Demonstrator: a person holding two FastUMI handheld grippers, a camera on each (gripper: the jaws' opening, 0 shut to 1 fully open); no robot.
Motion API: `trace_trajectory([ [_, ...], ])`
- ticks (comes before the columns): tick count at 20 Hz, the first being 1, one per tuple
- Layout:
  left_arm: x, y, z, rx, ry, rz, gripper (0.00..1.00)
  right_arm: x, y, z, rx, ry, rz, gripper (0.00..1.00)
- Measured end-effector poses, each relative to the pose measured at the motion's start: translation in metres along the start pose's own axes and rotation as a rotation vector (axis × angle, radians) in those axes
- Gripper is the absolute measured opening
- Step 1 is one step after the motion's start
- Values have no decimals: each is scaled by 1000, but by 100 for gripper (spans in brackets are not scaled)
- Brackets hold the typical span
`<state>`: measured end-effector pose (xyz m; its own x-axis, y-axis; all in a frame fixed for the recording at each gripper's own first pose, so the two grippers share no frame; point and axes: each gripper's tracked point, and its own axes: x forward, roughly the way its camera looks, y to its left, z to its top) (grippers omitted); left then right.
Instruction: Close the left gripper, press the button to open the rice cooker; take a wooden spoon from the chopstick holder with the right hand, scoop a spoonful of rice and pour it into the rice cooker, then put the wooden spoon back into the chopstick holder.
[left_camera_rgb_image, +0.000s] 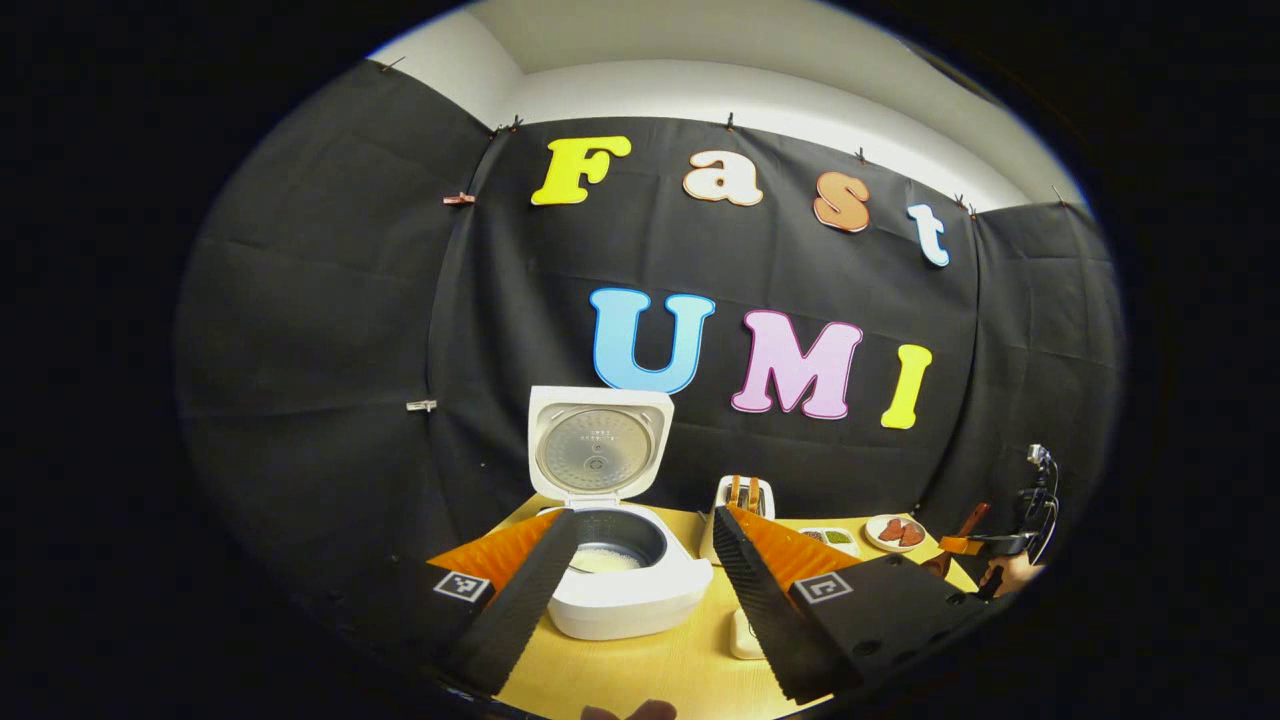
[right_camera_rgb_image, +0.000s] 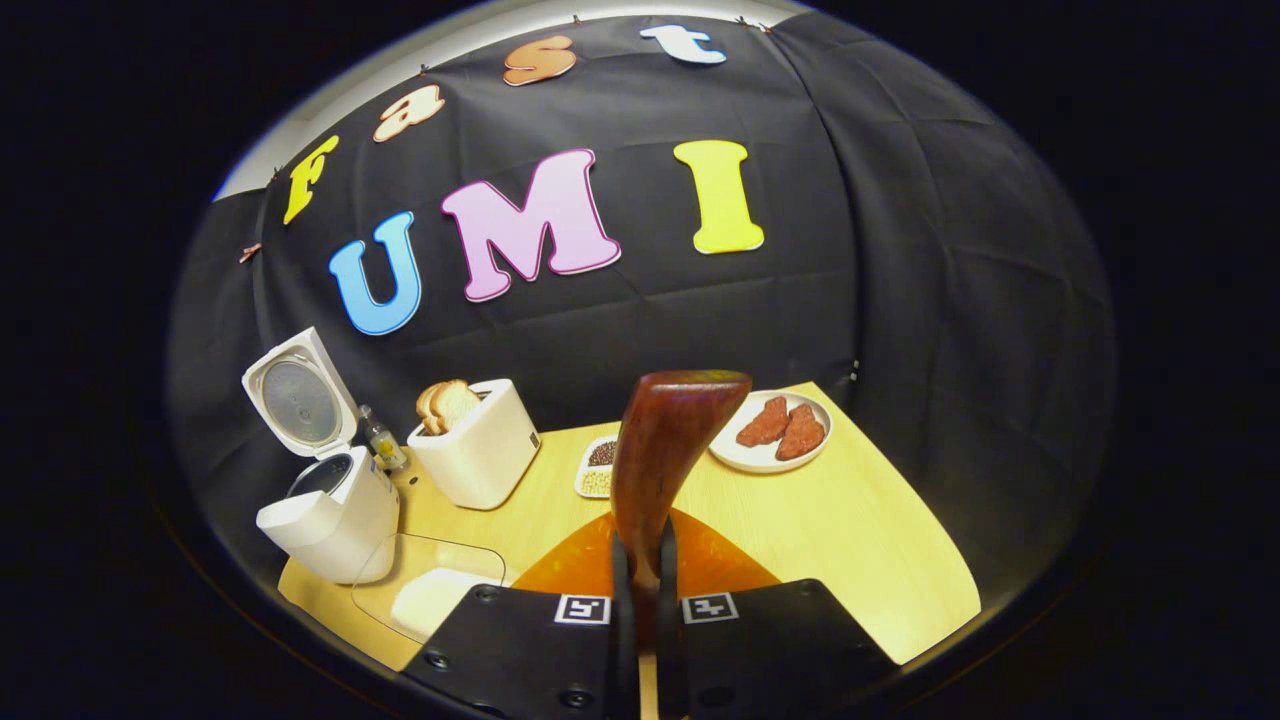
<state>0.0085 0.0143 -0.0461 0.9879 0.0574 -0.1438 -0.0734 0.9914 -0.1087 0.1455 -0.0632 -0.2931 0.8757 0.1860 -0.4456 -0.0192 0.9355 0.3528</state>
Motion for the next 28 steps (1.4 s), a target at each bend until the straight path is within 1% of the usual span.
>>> trace_trajectory([
  [5, -2, -6, -1, -42, 18, 38, 95, 22, -11, -36, 26, 59, -3, 11],
  [9, -6, -9, 2, -32, 14, 58, 95, 34, -20, -56, 58, 99, -14, 12],
  [11, -6, -10, 5, -23, 9, 61, 95, 36, -26, -63, 76, 123, -27, 15],
  [12, -6, -11, 7, -22, 6, 61, 95, 35, -28, -67, 88, 138, -26, 12],
  [13, -6, -11, 8, -22, 5, 60, 95, 34, -32, -66, 96, 139, -40, 18],
  [14, -5, -13, 8, -24, 4, 59, 94, 32, -37, -62, 106, 130, -54, 20],
  [16, -3, -16, 11, -29, -2, 52, 94, 27, -43, -60, 131, 127, -77, 32],
  [17, -1, -18, 12, -29, -4, 48, 94, 22, -46, -59, 143, 128, -85, 35],
  [18, 2, -19, 13, -30, -7, 41, 94, 18, -47, -61, 149, 127, -93, 62],
  [19, 4, -21, 16, -31, -10, 33, 94, 10, -51, -60, 153, 126, -104, 64],
  [20, 7, -23, 17, -30, -14, 25, 94, 3, -52, -59, 154, 124, -115, 78],
  [21, 10, -24, 21, -28, -21, 16, 95, -5, -55, -56, 157, 114, -132, 82],
  [22, 15, -26, 25, -23, -30, 8, 95, -15, -55, -52, 164, 102, -143, 90],
  [25, 37, -29, 46, 1, -81, -24, 95, -51, -54, -33, 159, 39, -186, 96],
  [26, 46, -31, 57, 14, -107, -36, 95, -64, -51, -23, 132, 11, -199, 97],
  [28, 70, -32, 77, 45, -149, -48, 95, -92, -44, 3, 37, -62, -227, 98],
])
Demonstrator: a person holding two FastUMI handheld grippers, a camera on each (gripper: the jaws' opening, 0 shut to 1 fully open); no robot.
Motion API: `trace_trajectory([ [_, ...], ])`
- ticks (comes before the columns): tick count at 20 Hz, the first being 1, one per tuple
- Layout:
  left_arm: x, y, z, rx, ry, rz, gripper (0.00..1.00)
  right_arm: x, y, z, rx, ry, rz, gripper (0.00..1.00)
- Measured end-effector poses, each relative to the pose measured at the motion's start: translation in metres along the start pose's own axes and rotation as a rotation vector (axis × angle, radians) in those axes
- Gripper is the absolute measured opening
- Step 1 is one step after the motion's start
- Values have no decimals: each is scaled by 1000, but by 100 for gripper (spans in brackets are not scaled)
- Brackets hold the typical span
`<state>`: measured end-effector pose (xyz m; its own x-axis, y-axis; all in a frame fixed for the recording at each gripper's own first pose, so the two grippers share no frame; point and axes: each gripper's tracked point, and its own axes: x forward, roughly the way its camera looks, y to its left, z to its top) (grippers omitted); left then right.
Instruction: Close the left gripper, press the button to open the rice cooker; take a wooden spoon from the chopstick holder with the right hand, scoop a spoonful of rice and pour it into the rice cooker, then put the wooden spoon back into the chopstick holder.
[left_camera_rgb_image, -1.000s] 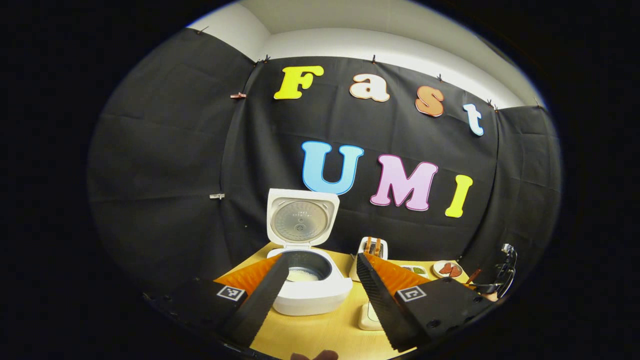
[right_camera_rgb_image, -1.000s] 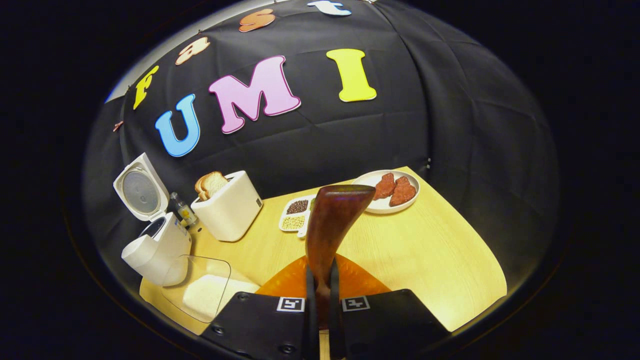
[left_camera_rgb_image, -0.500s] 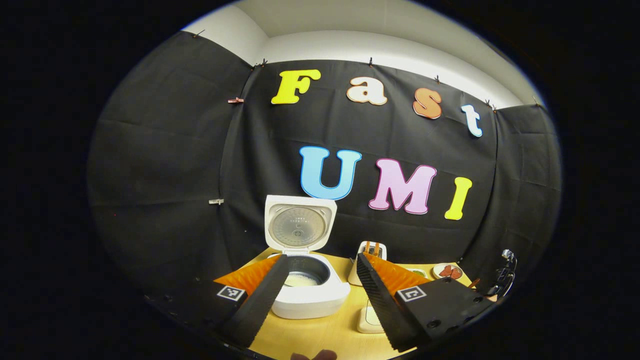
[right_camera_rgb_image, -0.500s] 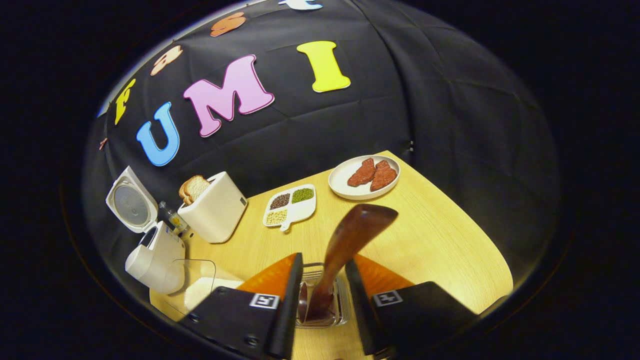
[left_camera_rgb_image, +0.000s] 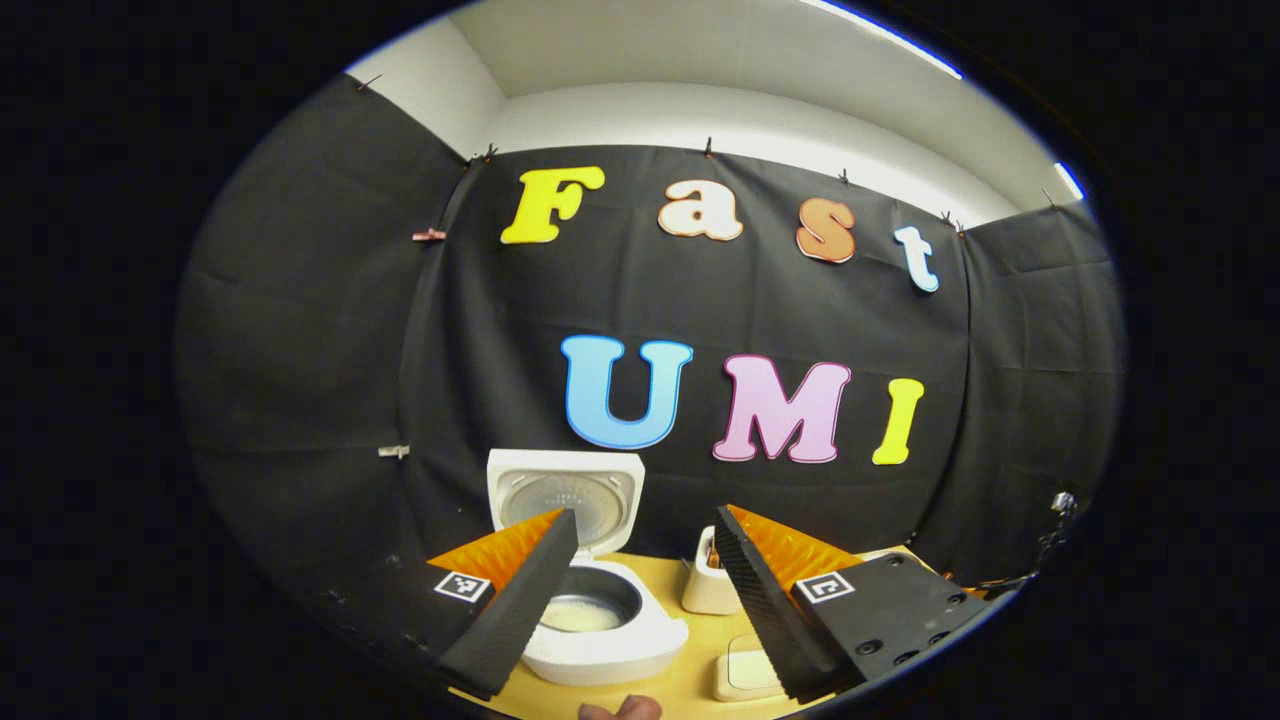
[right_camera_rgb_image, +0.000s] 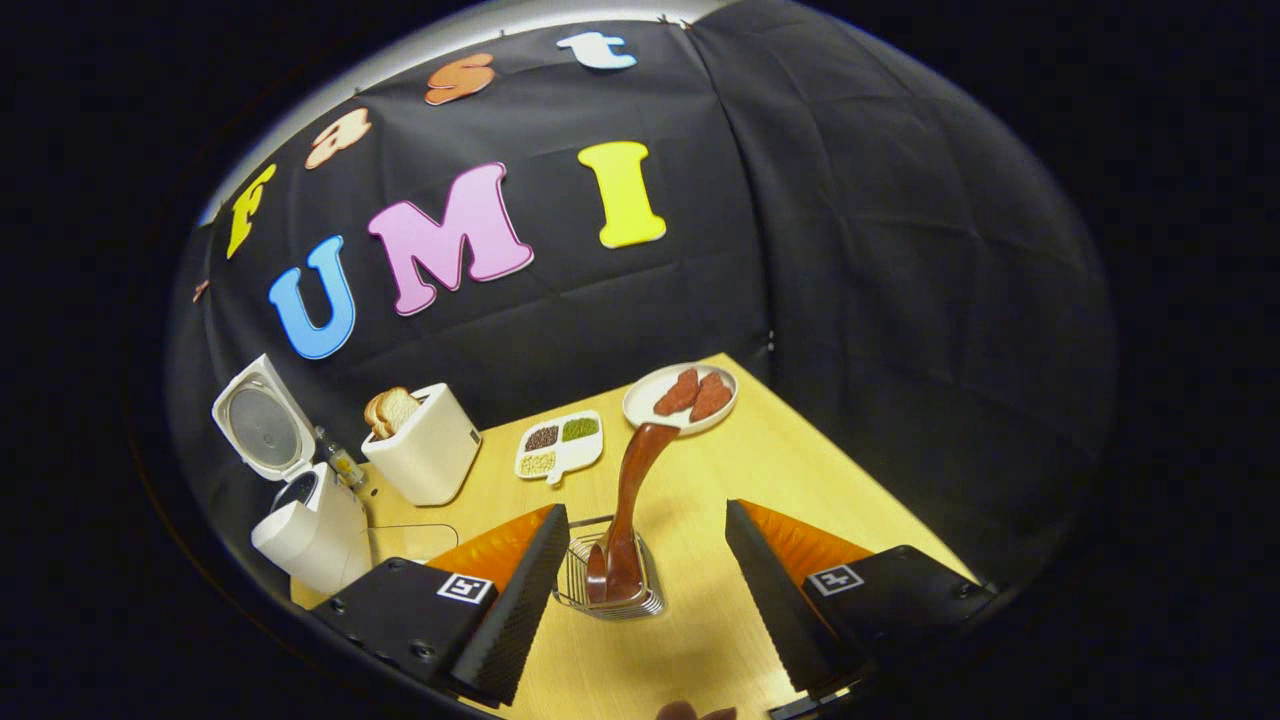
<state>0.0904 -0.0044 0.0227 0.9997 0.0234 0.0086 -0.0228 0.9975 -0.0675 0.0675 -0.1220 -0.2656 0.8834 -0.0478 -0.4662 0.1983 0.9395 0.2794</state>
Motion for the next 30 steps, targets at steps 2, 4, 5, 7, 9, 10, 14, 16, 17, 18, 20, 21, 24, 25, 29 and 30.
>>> trace_trajectory([
  [2, 27, 3, 14, 27, -34, -9, 95, -35, 5, 37, -95, -105, -15, 98],
  [4, 53, 7, 27, 52, -61, -14, 95, -69, 17, 70, -186, -199, -22, 98],
  [5, 66, 10, 33, 62, -69, -18, 95, -87, 25, 84, -225, -245, -25, 98],
  [7, 94, 19, 43, 74, -88, -10, 95, -118, 38, 112, -268, -332, -42, 98],
  [9, 121, 28, 52, 89, -100, -8, 95, -145, 57, 130, -281, -392, -47, 98],
  [10, 134, 33, 53, 97, -105, -11, 96, -156, 67, 136, -288, -411, -43, 98],
  [14, 190, 54, 55, 104, -100, -8, 95, -186, 101, 155, -312, -469, -36, 96],
  [16, 218, 65, 52, 95, -91, -5, 95, -195, 115, 161, -328, -486, -33, 97],
  [17, 231, 69, 47, 93, -83, -2, 94, -201, 122, 164, -337, -495, -32, 98],
  [18, 245, 75, 41, 95, -70, 2, 94, -206, 126, 166, -347, -501, -37, 98],
  [20, 271, 84, 26, 100, -39, 12, 94, -213, 131, 168, -344, -505, -46, 98],
  [21, 281, 86, 17, 102, -21, 12, 94, -216, 134, 168, -335, -503, -49, 97],
  [24, 311, 96, -14, 120, 41, 27, 94, -226, 130, 169, -327, -503, -90, 98],
  [25, 320, 100, -25, 126, 61, 38, 94, -232, 127, 168, -325, -504, -105, 98],
  [29, 339, 121, -62, 121, 134, 96, 94, -247, 119, 164, -333, -502, -164, 97],
  [30, 340, 127, -73, 113, 155, 108, 94, -249, 119, 164, -335, -499, -171, 97],
])
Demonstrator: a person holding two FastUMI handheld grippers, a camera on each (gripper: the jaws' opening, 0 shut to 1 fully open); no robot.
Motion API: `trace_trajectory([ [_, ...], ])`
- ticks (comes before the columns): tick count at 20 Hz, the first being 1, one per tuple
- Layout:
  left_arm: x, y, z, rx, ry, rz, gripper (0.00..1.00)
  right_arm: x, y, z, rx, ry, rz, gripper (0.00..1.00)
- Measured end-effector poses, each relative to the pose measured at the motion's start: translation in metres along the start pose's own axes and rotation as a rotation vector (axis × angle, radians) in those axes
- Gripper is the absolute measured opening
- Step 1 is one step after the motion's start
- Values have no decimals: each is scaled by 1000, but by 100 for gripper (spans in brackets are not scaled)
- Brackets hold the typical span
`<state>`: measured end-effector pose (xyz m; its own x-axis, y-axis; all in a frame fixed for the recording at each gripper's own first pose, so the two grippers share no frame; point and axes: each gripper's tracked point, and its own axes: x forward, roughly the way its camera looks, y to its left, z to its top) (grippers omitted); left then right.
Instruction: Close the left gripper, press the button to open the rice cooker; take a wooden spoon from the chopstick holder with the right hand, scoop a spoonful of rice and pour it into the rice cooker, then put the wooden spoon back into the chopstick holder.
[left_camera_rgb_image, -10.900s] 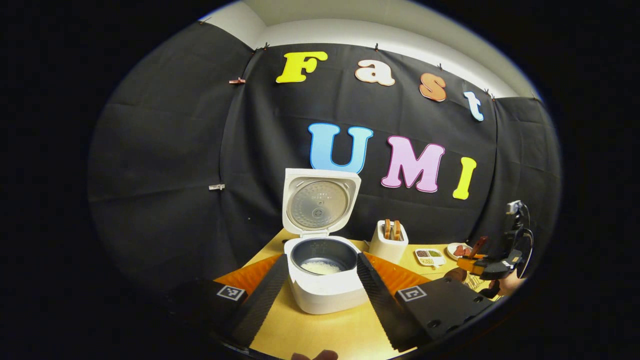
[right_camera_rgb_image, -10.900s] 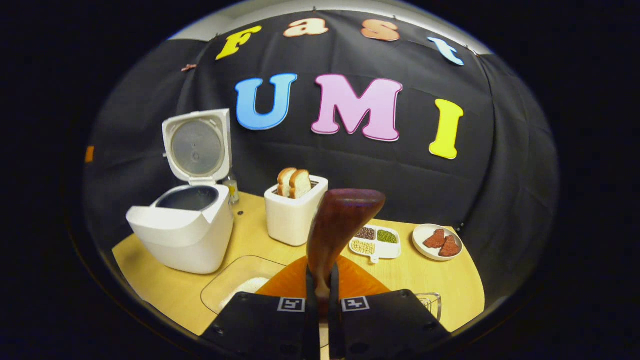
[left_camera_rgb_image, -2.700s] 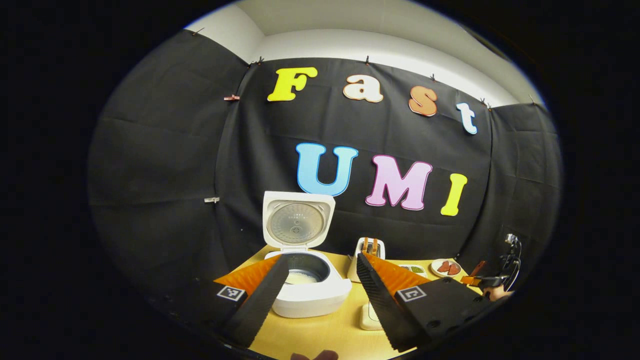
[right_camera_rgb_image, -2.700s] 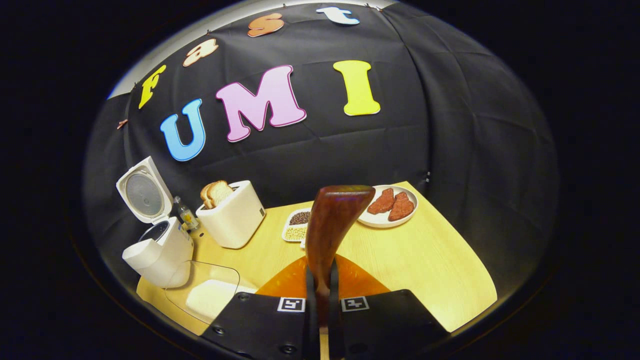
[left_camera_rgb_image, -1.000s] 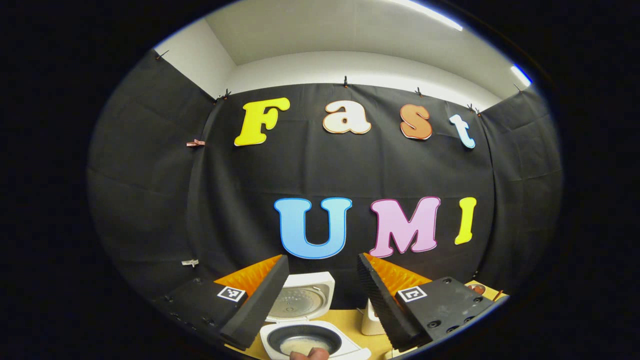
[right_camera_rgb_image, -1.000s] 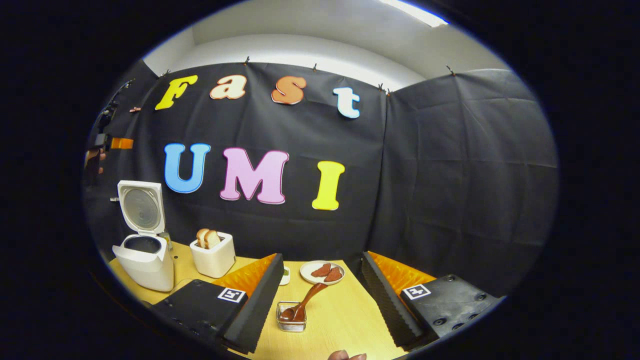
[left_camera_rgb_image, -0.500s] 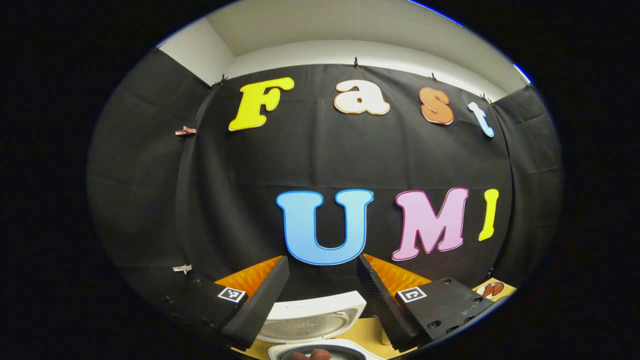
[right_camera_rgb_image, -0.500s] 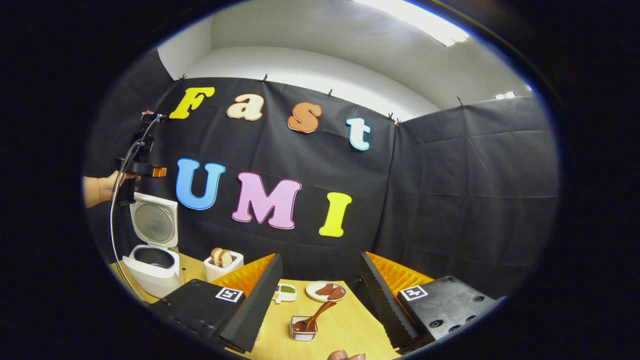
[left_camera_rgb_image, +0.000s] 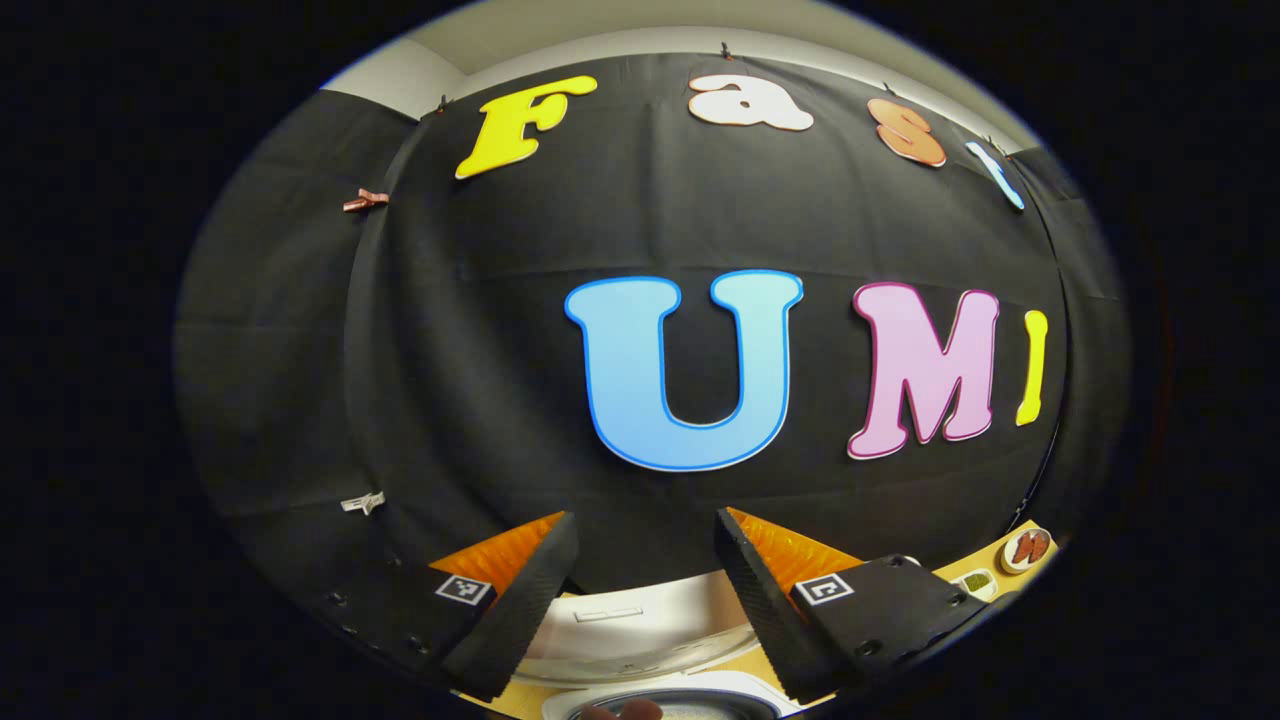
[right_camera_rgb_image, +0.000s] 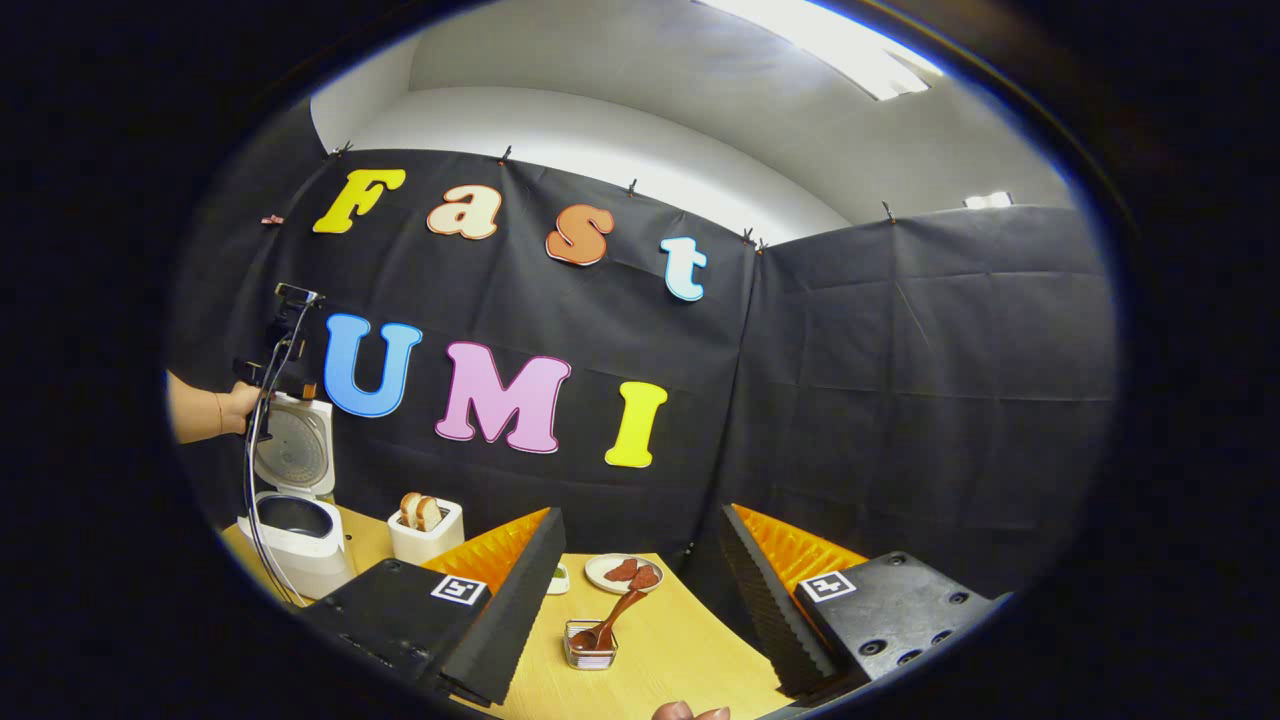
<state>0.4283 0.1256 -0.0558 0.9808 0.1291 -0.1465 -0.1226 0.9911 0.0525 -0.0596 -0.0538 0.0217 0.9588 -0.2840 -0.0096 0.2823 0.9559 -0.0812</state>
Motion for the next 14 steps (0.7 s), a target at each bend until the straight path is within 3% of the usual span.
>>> trace_trajectory([
  [3, -6, -1, -7, -67, 19, 6, 98, 0, 5, 3, -7, 2, 2, 97],
  [6, -30, -7, -17, -46, 43, 13, 99, 2, 11, 7, -14, -9, 24, 97],
  [14, -130, -42, -79, -136, 145, 41, 98, 13, 21, 2, 6, 4, 126, 97],
])
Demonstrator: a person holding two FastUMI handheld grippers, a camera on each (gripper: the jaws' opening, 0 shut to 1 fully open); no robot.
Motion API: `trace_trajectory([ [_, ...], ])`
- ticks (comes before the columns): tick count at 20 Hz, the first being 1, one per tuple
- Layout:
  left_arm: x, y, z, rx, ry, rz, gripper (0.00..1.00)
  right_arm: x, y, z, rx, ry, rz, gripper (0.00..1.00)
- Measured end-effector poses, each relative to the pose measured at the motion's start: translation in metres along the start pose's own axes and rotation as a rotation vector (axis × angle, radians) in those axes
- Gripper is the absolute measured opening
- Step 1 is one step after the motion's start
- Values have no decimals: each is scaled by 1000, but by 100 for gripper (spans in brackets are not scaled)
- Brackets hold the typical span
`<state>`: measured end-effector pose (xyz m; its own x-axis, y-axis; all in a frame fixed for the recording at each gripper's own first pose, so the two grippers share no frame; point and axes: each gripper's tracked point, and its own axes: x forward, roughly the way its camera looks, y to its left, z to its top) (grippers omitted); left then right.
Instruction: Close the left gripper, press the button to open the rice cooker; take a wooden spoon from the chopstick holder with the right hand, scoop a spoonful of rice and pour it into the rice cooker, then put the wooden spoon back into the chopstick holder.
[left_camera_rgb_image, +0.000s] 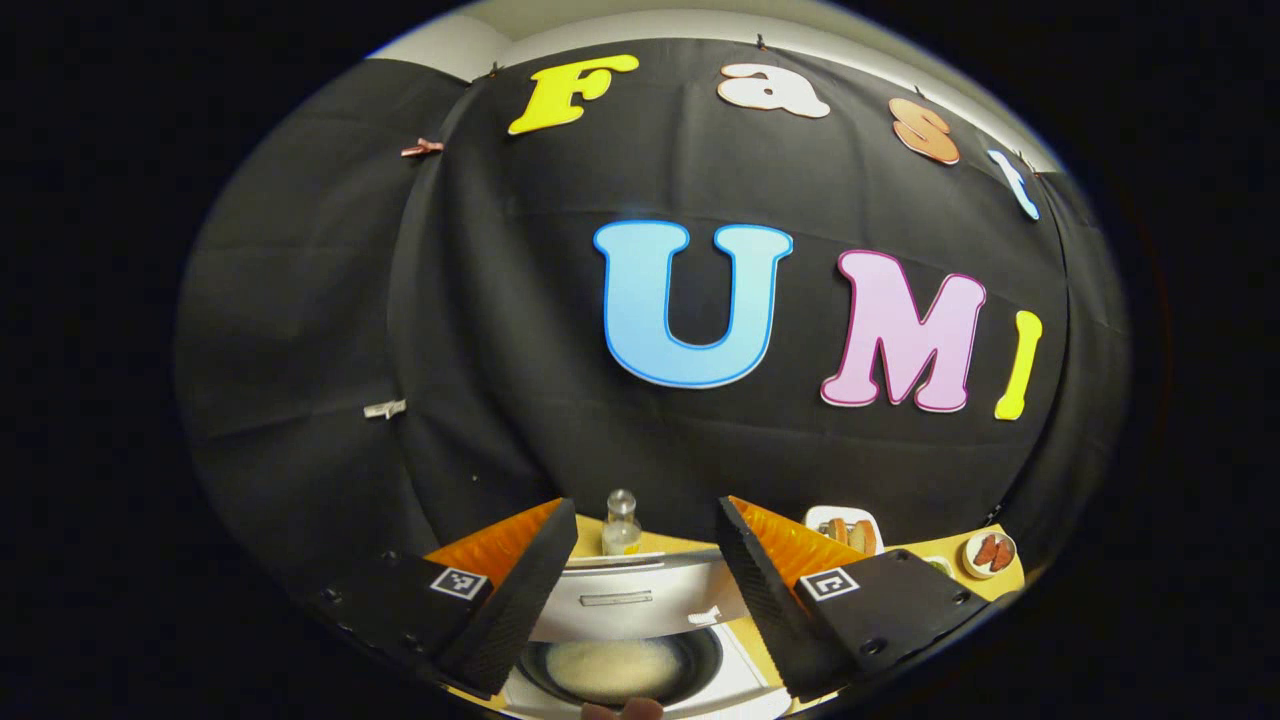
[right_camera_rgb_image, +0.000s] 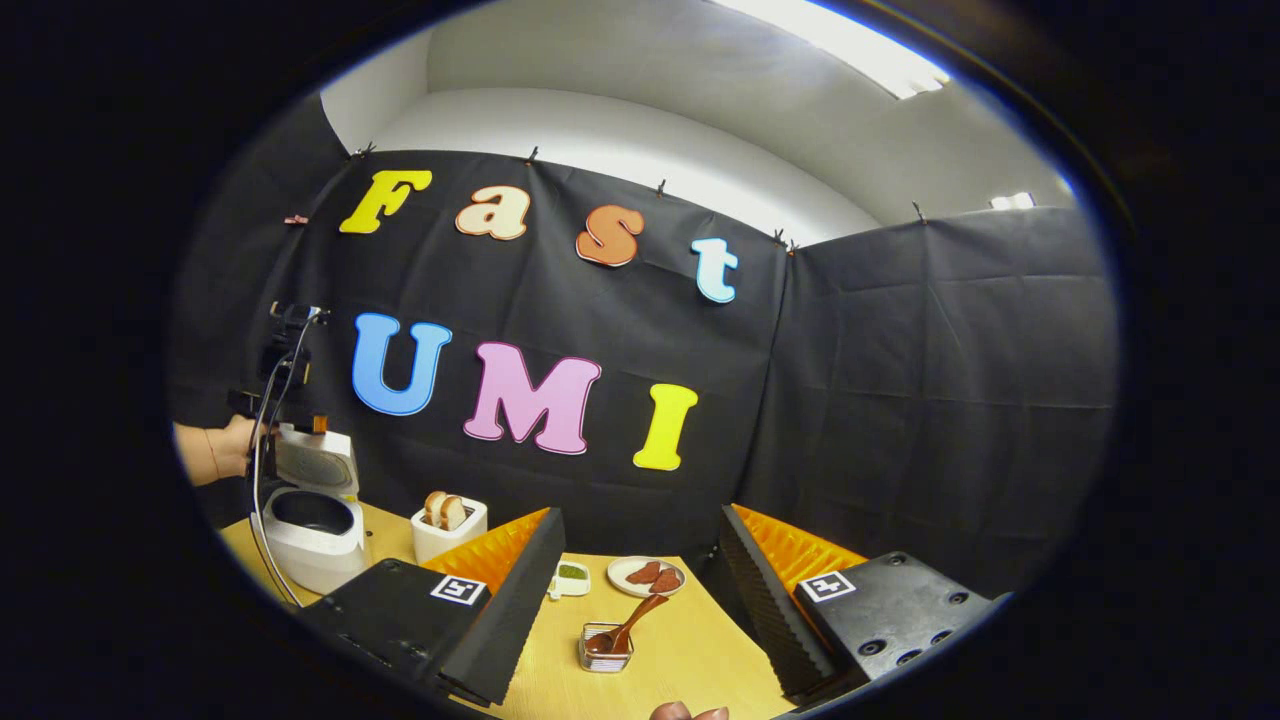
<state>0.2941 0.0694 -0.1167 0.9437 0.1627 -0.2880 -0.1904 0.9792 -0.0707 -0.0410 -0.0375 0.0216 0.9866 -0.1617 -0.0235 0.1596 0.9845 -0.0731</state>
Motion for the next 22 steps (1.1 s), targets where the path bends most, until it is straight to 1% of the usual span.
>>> trace_trajectory([
  [4, -25, -3, -55, -76, 85, 35, 96, 4, 3, -7, 30, 21, 52, 97],
  [6, -31, -4, -80, -96, 129, 49, 95, 5, 0, -9, 26, 24, 72, 97],
  [7, -34, -4, -86, -93, 132, 55, 95, 6, -1, -10, 24, 25, 79, 97],
  [8, -35, -5, -97, -92, 149, 64, 100, 6, -2, -9, 26, 22, 85, 98],
  [9, -37, -5, -105, -85, 159, 72, 95, 7, -5, -10, 29, 21, 89, 98],
  [13, -43, 1, -129, -59, 194, 118, 96, 8, -14, -14, 34, 24, 100, 97],
  [16, -45, 2, -146, -42, 221, 139, 96, 9, -19, -18, 41, 26, 107, 97],
  [17, -45, 4, -151, -39, 234, 147, 96, 11, -20, -18, 43, 26, 111, 99],
  [19, -45, 8, -161, -45, 254, 169, 96, 13, -22, -20, 45, 27, 118, 98],
  [20, -46, 11, -164, -44, 254, 185, 96, 14, -23, -21, 45, 27, 121, 98],
  [22, -45, 11, -171, -16, 256, 194, 96, 16, -23, -22, 44, 26, 128, 97],
])
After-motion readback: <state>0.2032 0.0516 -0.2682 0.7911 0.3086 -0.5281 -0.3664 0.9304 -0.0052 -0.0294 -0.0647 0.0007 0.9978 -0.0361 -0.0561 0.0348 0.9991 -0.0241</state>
